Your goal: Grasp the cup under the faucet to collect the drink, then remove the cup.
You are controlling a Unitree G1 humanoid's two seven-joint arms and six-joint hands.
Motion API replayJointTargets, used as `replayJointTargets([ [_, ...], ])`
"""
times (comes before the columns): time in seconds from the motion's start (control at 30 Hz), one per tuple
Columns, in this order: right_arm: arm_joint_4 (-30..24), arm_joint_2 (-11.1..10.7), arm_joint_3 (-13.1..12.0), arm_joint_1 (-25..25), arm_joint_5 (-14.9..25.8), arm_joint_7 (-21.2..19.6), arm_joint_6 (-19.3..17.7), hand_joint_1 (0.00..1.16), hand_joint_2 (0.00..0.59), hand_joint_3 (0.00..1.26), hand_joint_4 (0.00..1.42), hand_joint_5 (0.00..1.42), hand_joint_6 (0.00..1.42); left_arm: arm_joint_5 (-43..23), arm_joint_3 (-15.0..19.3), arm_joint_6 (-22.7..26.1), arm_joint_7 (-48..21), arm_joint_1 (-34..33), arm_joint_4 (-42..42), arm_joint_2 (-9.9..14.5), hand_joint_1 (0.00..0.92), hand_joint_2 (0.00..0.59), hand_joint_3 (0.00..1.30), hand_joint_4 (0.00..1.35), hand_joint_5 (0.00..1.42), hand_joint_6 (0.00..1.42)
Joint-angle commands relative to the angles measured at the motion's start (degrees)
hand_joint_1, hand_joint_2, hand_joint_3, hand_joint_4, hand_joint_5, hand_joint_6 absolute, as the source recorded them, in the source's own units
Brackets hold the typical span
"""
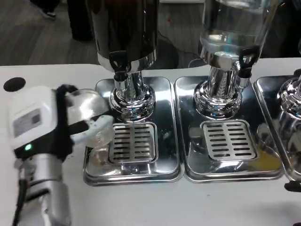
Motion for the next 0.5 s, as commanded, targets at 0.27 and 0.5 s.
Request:
replayJointTargets([
  [0.27, 3.9, -2.3, -1.3, 0.9, 4.8, 1.9, -3.7, 0.6, 0.368, 0.29, 0.21, 0.17, 0.01, 1.0, -7.1, 1.9, 2.0, -11.4, 13.3, -5.1, 0.424, 0.1, 0.63, 0.68, 0.98, 1.28],
  [0.5, 6.3, -3.5, -1.5, 0.2, 7.4, 3.1, -5.1, 0.6, 0.367, 0.29, 0.21, 0.17, 0.02, 0.4, -8.8, 2.5, 2.5, -13.7, 16.8, -6.0, 0.397, 0.096, 0.63, 0.68, 0.98, 1.28],
])
